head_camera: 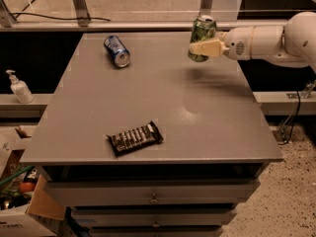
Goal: Move green can near rxbar chocolate
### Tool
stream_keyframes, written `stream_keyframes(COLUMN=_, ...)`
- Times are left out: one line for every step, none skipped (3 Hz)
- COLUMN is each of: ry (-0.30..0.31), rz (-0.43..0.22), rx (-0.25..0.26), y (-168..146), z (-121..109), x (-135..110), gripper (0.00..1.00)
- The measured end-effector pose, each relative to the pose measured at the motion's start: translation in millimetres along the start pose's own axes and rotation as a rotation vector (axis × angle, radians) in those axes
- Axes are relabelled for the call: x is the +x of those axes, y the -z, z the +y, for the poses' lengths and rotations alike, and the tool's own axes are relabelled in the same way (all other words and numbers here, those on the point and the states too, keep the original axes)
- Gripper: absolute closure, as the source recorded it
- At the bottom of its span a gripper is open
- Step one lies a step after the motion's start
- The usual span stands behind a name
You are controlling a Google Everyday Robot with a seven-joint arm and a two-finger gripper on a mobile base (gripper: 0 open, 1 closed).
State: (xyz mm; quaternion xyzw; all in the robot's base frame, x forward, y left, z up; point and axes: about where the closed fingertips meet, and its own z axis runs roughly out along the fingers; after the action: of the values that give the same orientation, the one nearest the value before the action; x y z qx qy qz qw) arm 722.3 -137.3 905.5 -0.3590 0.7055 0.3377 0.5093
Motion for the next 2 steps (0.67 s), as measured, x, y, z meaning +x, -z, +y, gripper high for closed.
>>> stream_keyframes(ry=-0.003, rz=0.02, rx=-0.045, y=0.3, z=11.8, x=5.8, gripper=1.0)
stream_keyframes(ry=0.002, rz=0.015, rx=-0.047, y=-4.7, z=14.8, x=6.4, gripper=1.0)
